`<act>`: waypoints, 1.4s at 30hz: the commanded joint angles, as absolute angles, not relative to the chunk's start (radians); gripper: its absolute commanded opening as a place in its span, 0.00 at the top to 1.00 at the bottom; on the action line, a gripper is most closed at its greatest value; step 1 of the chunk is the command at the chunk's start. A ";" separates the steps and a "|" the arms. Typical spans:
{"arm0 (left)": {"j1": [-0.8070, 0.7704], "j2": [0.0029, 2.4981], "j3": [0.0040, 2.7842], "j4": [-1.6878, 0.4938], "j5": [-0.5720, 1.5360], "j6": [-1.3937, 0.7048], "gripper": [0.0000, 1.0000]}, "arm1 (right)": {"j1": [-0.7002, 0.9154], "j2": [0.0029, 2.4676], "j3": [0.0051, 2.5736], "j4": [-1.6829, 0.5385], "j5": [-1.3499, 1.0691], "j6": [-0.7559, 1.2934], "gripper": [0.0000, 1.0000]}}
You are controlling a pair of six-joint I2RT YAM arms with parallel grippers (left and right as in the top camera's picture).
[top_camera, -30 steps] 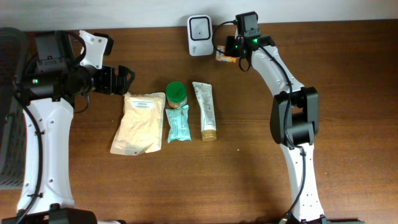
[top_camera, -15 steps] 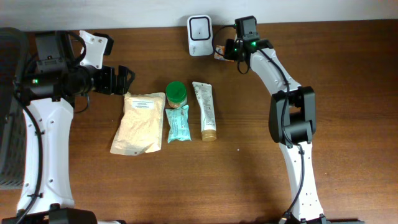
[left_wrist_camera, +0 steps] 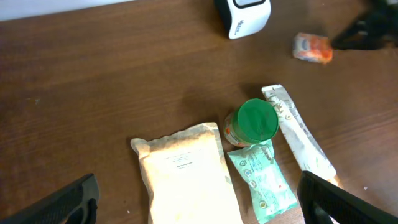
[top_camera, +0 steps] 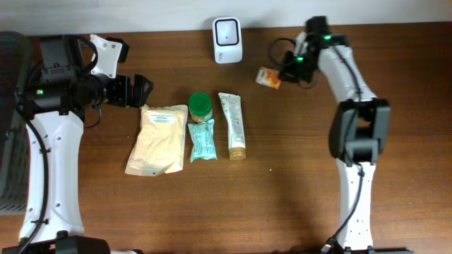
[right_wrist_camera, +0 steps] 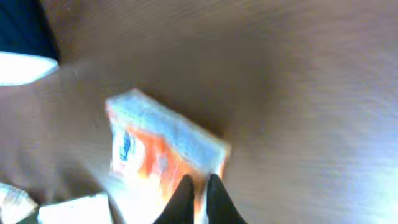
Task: Scan the item barcode
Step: 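Regrasp the Kleenex pack and move it to the right side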
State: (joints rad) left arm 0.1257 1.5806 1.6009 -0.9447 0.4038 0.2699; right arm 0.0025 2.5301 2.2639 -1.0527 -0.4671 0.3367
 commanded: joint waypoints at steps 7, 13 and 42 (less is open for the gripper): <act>0.132 1.587 1.605 -0.944 0.403 0.286 0.01 | -0.128 2.323 2.261 -1.339 -0.519 0.147 0.96; 0.132 1.587 1.605 -0.944 0.403 0.286 0.01 | -0.035 2.366 2.260 -1.192 -0.347 -0.064 0.59; 0.132 1.588 1.605 -0.944 0.403 0.286 0.01 | 0.085 2.589 2.261 -1.108 -0.435 -0.147 0.74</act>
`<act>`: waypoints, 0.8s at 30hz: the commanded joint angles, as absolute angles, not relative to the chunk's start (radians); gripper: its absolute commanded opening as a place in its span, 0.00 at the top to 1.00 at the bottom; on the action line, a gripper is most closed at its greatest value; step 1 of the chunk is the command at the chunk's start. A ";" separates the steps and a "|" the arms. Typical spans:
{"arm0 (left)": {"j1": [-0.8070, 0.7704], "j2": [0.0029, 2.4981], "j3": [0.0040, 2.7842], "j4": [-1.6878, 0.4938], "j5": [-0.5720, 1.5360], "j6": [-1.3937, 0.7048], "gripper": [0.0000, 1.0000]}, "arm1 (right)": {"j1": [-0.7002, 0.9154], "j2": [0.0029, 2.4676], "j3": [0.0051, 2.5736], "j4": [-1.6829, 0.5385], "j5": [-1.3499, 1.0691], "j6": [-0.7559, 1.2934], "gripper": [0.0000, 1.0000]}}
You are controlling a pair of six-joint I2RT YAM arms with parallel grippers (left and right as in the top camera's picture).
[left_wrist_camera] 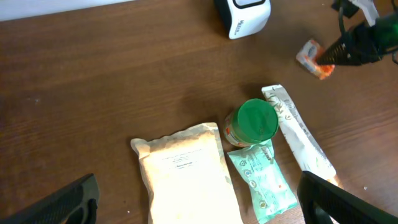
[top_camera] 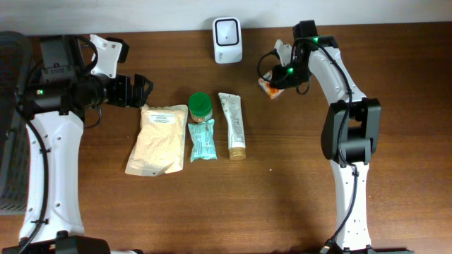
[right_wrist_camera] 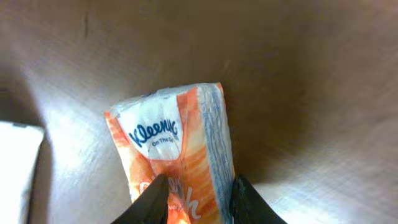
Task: Scan the item barcode
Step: 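Regrasp the Kleenex pack and move it to the right side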
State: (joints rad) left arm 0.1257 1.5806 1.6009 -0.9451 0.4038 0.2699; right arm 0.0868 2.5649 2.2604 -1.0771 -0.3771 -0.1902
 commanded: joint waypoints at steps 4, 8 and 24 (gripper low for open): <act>0.132 1.587 1.605 -0.944 0.403 0.286 0.01 | 0.078 2.586 2.261 -1.113 -0.439 -0.035 0.96; 0.132 1.587 1.605 -0.944 0.403 0.286 0.01 | 0.045 2.539 2.261 -1.158 -0.627 -0.023 0.96; 0.132 1.587 1.605 -0.944 0.403 0.286 0.01 | -0.214 2.132 2.261 -1.628 -0.577 -0.093 0.96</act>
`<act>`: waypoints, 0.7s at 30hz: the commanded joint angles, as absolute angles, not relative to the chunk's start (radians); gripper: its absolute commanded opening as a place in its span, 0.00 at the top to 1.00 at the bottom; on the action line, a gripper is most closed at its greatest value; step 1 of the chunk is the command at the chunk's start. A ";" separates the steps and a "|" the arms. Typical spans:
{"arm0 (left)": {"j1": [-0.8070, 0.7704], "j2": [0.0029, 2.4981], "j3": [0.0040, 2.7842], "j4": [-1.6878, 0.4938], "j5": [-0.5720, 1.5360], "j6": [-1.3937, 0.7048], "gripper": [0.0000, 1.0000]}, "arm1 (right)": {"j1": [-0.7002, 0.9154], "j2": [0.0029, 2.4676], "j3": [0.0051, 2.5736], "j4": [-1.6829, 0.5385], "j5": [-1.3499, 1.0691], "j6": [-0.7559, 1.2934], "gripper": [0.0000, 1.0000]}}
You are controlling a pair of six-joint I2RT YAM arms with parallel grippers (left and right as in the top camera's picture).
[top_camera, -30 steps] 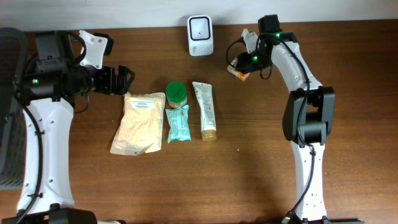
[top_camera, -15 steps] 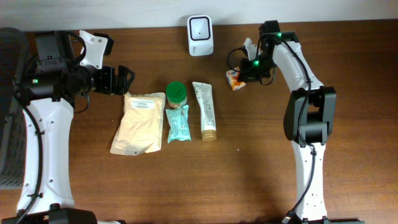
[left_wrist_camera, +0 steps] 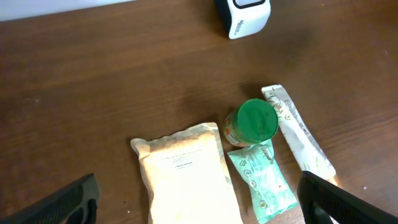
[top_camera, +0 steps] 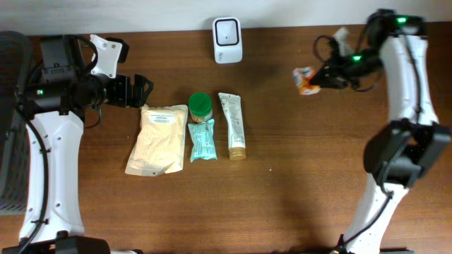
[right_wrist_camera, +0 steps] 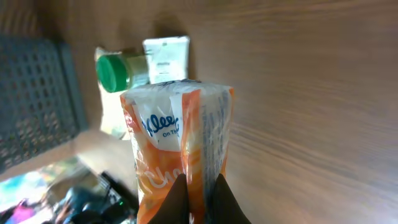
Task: Scan the item barcode
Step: 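Regrasp the Kleenex pack and move it to the right side, then release the Kleenex pack at right and reach the right gripper to the Pantene tube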
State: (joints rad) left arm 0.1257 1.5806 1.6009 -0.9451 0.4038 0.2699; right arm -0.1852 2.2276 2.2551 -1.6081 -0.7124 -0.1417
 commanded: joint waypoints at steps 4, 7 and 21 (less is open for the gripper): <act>0.132 1.588 1.605 -0.944 0.403 0.286 0.01 | -0.210 2.006 2.258 -1.664 -0.286 0.067 0.96; 0.132 1.588 1.605 -0.944 0.403 0.286 0.01 | -0.202 1.906 2.216 -1.672 -0.112 0.187 0.96; 0.132 1.587 1.605 -0.944 0.403 0.286 0.01 | -0.283 1.854 1.583 -1.178 0.095 0.377 0.96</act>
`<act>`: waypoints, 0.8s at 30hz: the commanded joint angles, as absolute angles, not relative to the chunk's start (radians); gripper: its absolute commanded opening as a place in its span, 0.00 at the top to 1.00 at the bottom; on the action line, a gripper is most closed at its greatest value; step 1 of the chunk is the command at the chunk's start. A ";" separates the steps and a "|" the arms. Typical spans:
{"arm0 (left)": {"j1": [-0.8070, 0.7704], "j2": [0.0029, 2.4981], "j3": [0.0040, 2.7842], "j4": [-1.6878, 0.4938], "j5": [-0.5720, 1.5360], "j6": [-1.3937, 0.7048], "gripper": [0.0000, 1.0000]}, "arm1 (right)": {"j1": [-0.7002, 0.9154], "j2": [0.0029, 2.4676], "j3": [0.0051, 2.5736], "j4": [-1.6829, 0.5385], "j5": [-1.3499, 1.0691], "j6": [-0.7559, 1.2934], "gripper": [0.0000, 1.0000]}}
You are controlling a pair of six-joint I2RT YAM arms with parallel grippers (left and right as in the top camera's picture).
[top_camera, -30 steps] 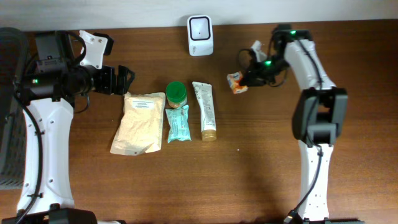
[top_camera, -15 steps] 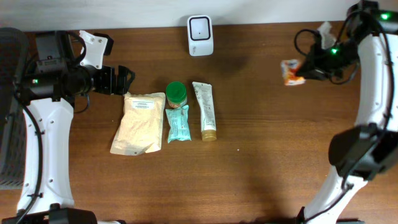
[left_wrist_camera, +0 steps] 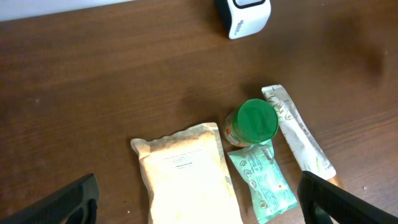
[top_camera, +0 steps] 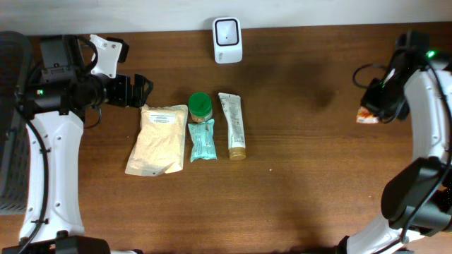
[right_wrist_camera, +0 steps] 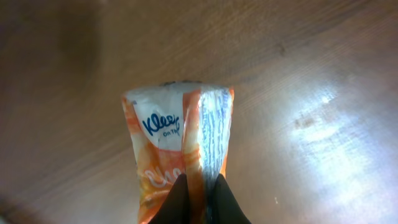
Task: Scan the item barcode
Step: 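Release the Kleenex pack at right and reach the right gripper to the Pantene tube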
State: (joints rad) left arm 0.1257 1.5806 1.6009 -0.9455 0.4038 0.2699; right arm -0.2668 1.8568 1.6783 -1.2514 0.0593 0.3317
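Note:
My right gripper (right_wrist_camera: 200,198) is shut on an orange and white Kleenex tissue pack (right_wrist_camera: 180,149), held over the table's right side; overhead the pack (top_camera: 369,114) shows at the far right. The white barcode scanner (top_camera: 227,30) stands at the back middle, far from the pack; it also shows at the top of the left wrist view as the scanner (left_wrist_camera: 244,15). My left gripper (top_camera: 138,89) stands open at the left, above the beige pouch (top_camera: 157,139), with nothing between its fingers (left_wrist_camera: 65,202).
Beside the pouch (left_wrist_camera: 186,180) in a row lie a green-lidded jar (top_camera: 200,106), a teal wipes packet (top_camera: 202,140) and a white tube (top_camera: 232,125). A dark basket edge (top_camera: 8,120) shows at the far left.
My right gripper has moved with the tissue pack from right of the scanner to the table's far right side. The left arm has not moved.
The tissue pack lay right of the scanner with my right gripper at it. Then the gripper was closing round the pack near the scanner. Then it held the pack lifted further right, and now holds it at the far right. The left arm stayed still.

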 commanded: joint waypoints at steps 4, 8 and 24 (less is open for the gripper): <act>0.132 1.587 1.605 -0.944 0.403 0.286 0.01 | -0.303 1.854 1.440 -1.015 0.095 0.376 0.96; 0.132 1.587 1.605 -0.944 0.403 0.286 0.01 | -0.320 1.858 1.304 -0.892 0.094 0.376 0.96; 0.132 1.587 1.605 -0.944 0.403 0.286 0.01 | -0.301 1.858 1.678 -1.215 -0.153 0.210 0.45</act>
